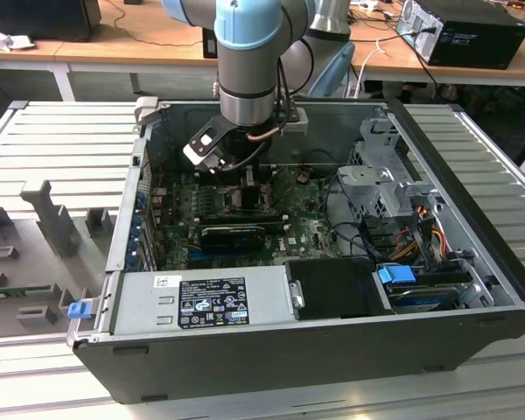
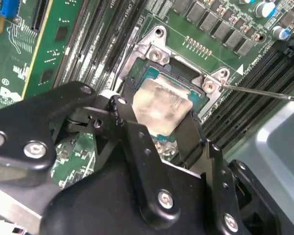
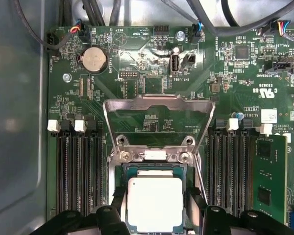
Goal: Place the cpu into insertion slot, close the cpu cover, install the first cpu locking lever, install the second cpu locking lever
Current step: 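Place the cpu into insertion slot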
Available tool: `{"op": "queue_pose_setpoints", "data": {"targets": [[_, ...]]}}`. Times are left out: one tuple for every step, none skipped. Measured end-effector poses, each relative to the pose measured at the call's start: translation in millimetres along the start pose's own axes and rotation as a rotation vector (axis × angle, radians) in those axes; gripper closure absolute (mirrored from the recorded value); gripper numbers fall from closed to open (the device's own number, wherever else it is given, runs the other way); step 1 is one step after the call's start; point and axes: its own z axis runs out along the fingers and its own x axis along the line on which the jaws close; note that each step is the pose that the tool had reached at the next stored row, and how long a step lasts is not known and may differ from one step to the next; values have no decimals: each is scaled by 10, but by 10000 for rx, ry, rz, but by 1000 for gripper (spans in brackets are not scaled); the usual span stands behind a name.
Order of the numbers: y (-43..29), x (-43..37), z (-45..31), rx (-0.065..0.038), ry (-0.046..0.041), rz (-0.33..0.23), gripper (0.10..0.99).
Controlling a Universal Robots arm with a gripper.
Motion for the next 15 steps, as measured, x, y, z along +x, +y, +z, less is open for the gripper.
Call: {"op": "queue_pose_setpoints", "data": {"targets": [[1, 0, -15, 0, -1, 0, 482], [1, 1, -37, 1, 0, 0, 482], [2, 1, -59, 1, 0, 0, 482], [4, 1, -92, 6, -1, -1, 482], [5, 2, -108, 12, 1, -1, 482], [5, 2, -120, 16, 1, 0, 482], [5, 2, -139, 18, 0, 0, 482], [6, 3, -149, 18, 0, 0, 498], [7, 3, -169, 18, 0, 0, 565], [7, 3, -192, 19, -1, 0, 627], [8, 3, -206, 21, -2, -1, 686], [9, 4, -223, 23, -1, -1, 749], [9, 4, -235, 25, -1, 0, 749], [9, 4, -248, 27, -3, 0, 808], [10, 4, -257, 28, -3, 0, 871]]}}
